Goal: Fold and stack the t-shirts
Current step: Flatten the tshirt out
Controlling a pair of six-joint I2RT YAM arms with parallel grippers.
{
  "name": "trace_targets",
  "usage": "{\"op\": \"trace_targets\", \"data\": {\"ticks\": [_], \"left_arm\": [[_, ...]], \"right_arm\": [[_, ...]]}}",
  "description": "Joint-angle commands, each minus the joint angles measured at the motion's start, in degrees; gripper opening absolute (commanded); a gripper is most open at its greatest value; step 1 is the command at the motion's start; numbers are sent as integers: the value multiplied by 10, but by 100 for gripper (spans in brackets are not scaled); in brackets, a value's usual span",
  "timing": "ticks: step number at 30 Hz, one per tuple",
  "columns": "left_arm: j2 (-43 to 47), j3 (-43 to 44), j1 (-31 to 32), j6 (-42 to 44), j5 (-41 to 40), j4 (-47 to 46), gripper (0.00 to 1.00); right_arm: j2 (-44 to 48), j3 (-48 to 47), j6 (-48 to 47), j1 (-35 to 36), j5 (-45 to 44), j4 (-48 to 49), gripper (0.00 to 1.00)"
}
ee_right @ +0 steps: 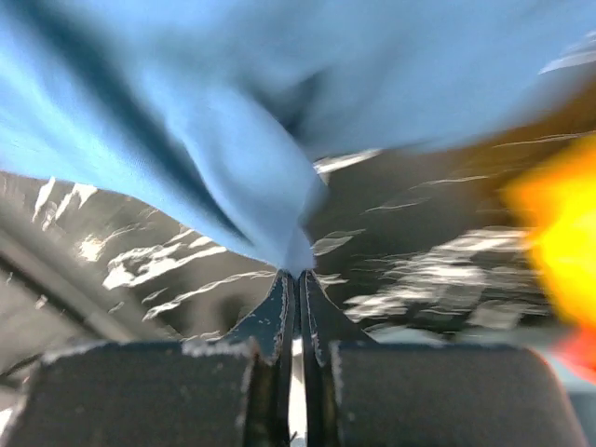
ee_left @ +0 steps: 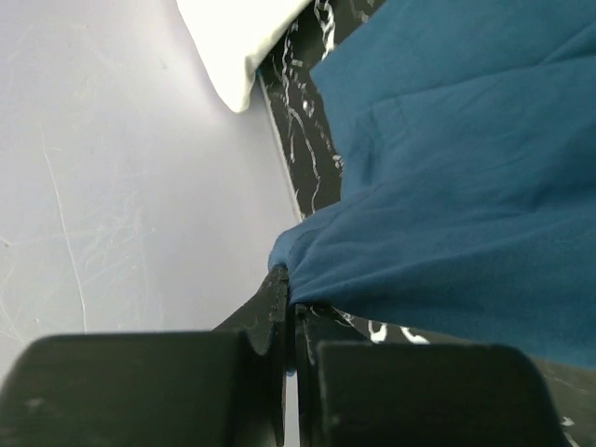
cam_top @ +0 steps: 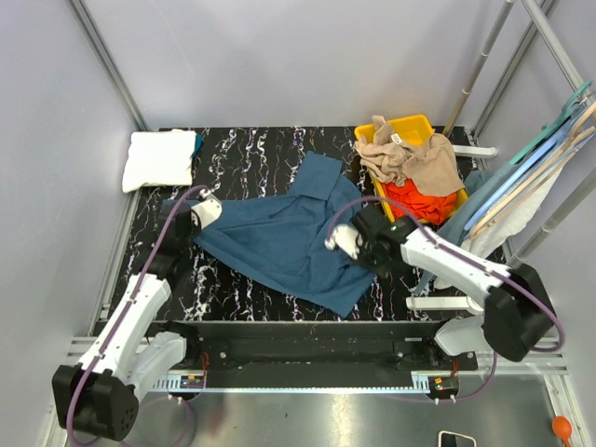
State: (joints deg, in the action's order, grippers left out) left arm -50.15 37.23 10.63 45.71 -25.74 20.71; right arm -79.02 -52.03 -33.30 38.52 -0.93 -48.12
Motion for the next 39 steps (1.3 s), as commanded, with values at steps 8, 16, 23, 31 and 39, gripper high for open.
{"op": "trace_targets", "data": {"ticks": [8, 16, 23, 31, 39], "left_arm": [[9, 312, 11, -228, 152, 107, 0], [-57, 466, 11, -223, 113, 139, 0], [-36, 495, 12, -261, 89, 69, 0], [46, 480, 14, -194, 105, 91, 0], [136, 457, 14, -173, 84, 126, 0]], "right_arm": [[39, -432, -15, -56, -159, 56, 0], [37, -415, -75, -79, -217, 212, 0], [24, -518, -59, -83, -245, 300, 0], [19, -715, -41, -81, -228, 106, 0], [37, -874, -11, -81, -223, -69, 0]]}}
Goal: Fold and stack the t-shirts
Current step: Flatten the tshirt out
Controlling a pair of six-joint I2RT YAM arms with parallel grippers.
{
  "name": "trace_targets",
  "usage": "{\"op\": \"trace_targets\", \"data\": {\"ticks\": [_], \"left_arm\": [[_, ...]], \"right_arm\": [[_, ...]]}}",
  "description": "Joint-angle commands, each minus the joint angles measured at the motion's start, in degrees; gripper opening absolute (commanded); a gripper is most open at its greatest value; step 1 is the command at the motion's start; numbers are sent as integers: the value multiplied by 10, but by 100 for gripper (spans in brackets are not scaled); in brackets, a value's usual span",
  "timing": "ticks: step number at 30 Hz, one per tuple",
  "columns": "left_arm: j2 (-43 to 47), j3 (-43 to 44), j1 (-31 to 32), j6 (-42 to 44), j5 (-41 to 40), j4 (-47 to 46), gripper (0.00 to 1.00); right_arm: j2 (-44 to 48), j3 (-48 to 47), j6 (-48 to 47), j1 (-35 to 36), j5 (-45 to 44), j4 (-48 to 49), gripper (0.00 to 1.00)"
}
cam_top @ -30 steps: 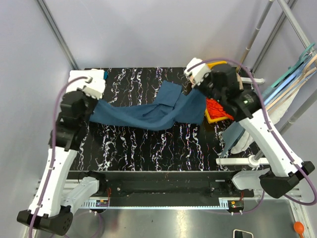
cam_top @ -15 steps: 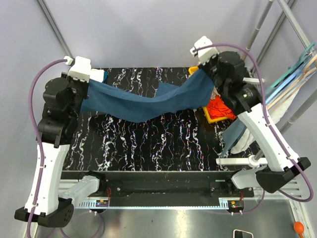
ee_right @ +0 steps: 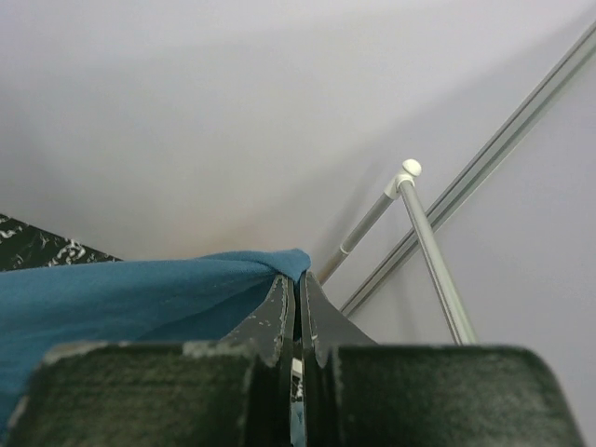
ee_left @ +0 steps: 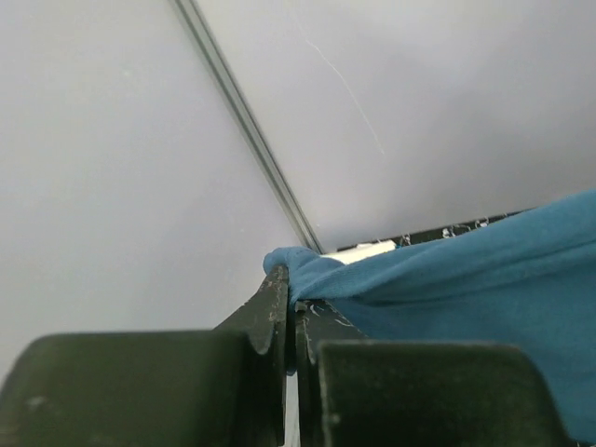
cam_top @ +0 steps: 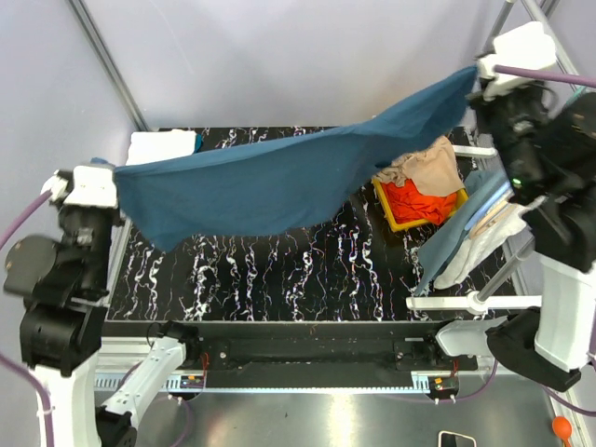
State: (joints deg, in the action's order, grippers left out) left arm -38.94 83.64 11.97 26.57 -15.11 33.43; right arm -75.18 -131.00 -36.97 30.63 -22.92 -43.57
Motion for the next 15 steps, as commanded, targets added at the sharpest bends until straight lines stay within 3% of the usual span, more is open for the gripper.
{"op": "trace_targets", "data": {"ticks": [1, 8, 11, 15], "left_arm": [[30, -7, 1, 19, -25, 6, 0], [54, -2, 2, 36, -69, 13, 0], [37, -31, 1, 53, -109, -30, 0], [-23, -80, 1, 99, -162, -183, 0]], "right_arm": [[1, -93, 36, -2, -1, -139, 0], [11, -133, 10, -2, -48, -146, 0], [9, -111, -5, -2, -69, -110, 0], [-8, -58, -36, -2, -89, -34, 0]]}}
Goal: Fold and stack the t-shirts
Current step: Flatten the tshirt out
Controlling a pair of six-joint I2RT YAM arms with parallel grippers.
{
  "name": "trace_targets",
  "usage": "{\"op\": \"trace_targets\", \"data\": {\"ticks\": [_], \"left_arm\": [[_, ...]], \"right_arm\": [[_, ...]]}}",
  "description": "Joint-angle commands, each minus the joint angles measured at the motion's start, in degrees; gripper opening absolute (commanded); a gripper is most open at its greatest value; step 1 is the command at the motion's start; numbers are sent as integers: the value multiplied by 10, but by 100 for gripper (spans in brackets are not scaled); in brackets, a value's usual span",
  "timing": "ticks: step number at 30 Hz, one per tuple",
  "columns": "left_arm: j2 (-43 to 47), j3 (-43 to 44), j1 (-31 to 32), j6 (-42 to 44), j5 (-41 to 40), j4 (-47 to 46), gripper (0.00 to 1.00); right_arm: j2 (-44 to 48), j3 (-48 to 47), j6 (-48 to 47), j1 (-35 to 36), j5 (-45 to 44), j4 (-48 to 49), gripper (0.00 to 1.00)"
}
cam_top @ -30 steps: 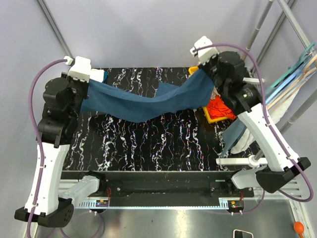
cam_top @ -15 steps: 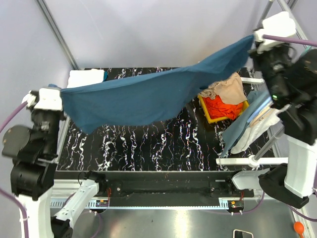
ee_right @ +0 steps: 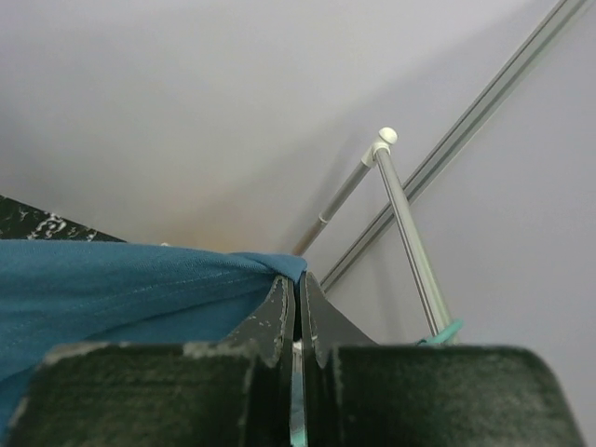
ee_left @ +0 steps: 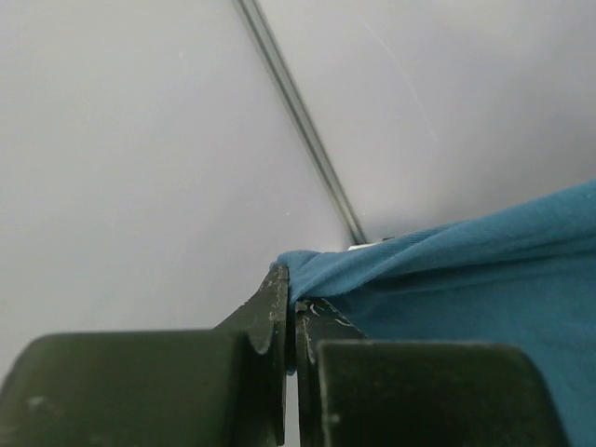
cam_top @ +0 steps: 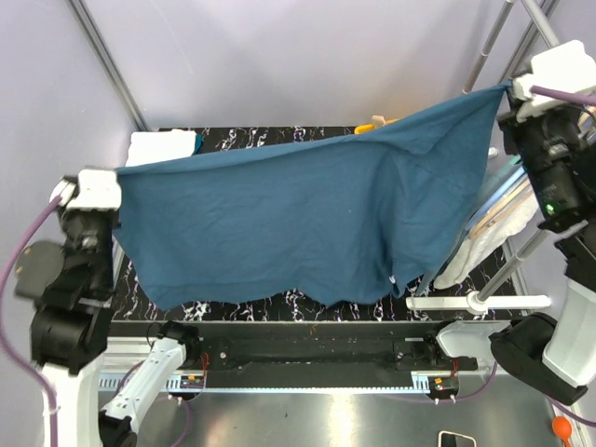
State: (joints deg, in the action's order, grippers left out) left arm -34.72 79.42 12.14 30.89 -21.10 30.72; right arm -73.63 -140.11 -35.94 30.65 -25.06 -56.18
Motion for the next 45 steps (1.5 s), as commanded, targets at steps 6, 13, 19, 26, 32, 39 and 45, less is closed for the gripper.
{"op": "trace_targets", "data": {"ticks": [6, 13, 19, 26, 32, 39, 45], "left_arm": [[-251, 25, -66, 19, -90, -233, 0], [-416, 254, -121, -16, -67, -204, 0], [-481, 388, -141, -38, -71, -182, 0], [-429, 379, -143, -33, -61, -184, 0], [-262, 61, -142, -2, -18, -273, 0], [-49, -344, -141, 122, 109, -176, 0], [86, -407, -142, 195, 176, 8, 0]], "right_arm": [[-152, -79, -88, -23, -64, 172, 0], [-296, -218, -152, -55, -52, 263, 0], [-316, -214, -172, -73, -49, 400, 0], [-290, -187, -178, -74, -51, 417, 0], [-147, 90, -106, -74, -33, 380, 0], [47, 505, -2, -73, 61, 248, 0], [132, 655, 33, -74, 112, 149, 0]]}}
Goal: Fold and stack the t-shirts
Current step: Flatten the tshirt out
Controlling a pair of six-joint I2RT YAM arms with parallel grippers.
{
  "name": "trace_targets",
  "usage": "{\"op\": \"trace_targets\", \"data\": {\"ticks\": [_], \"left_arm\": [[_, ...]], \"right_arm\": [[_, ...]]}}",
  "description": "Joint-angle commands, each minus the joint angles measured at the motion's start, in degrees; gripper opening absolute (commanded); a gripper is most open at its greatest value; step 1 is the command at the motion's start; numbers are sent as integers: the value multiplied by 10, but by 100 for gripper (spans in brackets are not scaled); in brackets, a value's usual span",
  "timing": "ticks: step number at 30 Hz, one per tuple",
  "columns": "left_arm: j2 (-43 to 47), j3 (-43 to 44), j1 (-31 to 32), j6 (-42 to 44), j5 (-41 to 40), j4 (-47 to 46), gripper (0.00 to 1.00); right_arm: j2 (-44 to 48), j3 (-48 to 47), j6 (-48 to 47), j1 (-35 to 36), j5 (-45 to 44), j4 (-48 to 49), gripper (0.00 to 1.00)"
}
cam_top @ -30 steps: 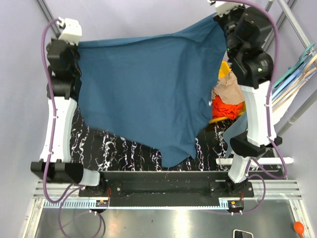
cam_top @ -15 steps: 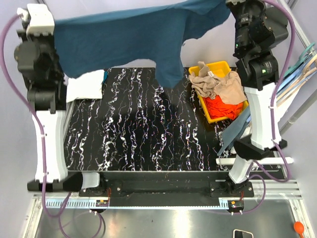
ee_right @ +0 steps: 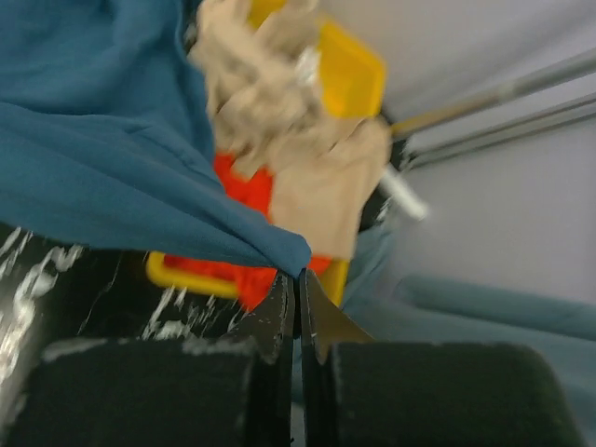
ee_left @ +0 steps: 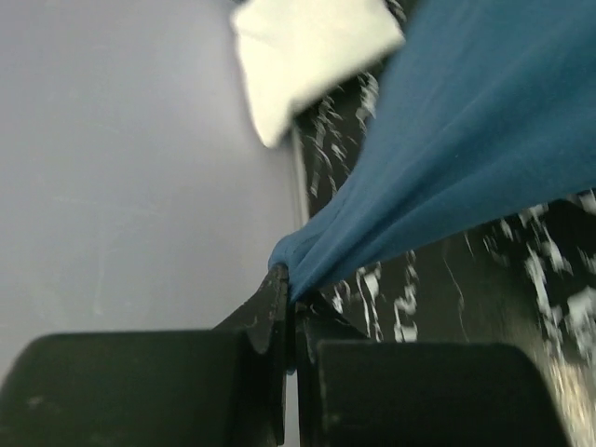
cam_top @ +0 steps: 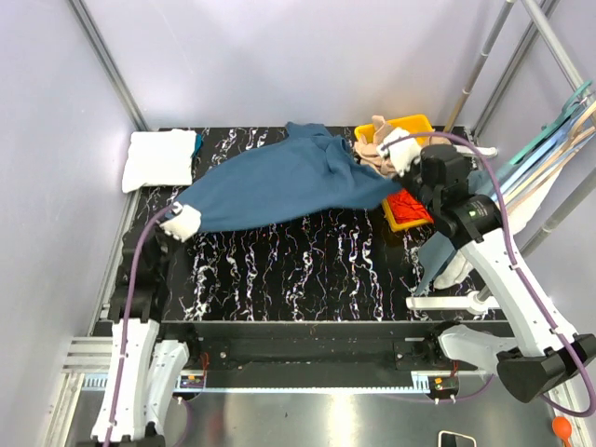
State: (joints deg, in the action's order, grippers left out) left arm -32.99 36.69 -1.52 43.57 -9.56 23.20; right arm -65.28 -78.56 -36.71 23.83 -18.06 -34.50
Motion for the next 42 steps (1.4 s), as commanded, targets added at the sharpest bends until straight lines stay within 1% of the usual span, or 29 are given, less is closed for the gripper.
{"op": "trace_targets", "data": {"ticks": [1, 2, 4, 5, 6, 9, 13, 19, 23, 28, 30, 31, 32, 34, 35, 36, 37, 38, 39, 41, 42], "left_arm": [[84, 28, -5, 77, 85, 117, 0], [89, 36, -5, 101, 92, 187, 0], [100, 60, -4, 124, 124, 246, 0], [103, 65, -5, 156, 125, 290, 0], [107, 69, -4, 171, 123, 305, 0], [119, 67, -4, 216, 110, 341, 0], [121, 66, -4, 241, 109, 369, 0], [122, 69, -4, 261, 116, 419, 0], [122, 73, -4, 287, 114, 468, 0], [130, 77, -5, 331, 97, 537, 3], [143, 78, -4, 343, 97, 552, 9], [147, 79, -5, 355, 83, 567, 12], [152, 79, -5, 362, 82, 576, 23], [169, 80, -5, 384, 78, 599, 32], [174, 81, -4, 391, 77, 606, 51], [184, 81, -5, 400, 75, 610, 60], [188, 82, -5, 403, 74, 613, 65], [194, 83, -5, 404, 75, 613, 71], [196, 84, -4, 401, 78, 608, 75], [195, 90, -5, 384, 92, 582, 83], [191, 92, -5, 363, 92, 570, 94]], "right_arm": [[64, 48, 42, -5, 43, -75, 0], [71, 61, 43, -5, 44, -86, 0], [90, 78, 42, -5, 58, -122, 0], [95, 96, 42, -5, 63, -136, 0], [97, 104, 38, -5, 82, -173, 0], [101, 134, 35, -5, 101, -214, 0], [118, 166, 23, -5, 109, -220, 0], [126, 171, 9, -5, 116, -244, 0], [117, 162, -13, -5, 137, -289, 0], [103, 141, -39, -5, 149, -348, 0], [104, 138, -54, -5, 155, -364, 1], [105, 137, -57, -5, 161, -382, 4], [103, 136, -64, -5, 165, -391, 9], [102, 134, -72, -5, 169, -414, 11], [102, 134, -78, -5, 170, -421, 13], [101, 133, -81, -4, 172, -429, 25], [100, 133, -85, -5, 174, -441, 34], [99, 132, -86, -5, 176, -445, 41], [99, 131, -86, -5, 179, -446, 54], [100, 131, -86, -5, 194, -445, 65], [100, 130, -85, -5, 196, -443, 76]]}}
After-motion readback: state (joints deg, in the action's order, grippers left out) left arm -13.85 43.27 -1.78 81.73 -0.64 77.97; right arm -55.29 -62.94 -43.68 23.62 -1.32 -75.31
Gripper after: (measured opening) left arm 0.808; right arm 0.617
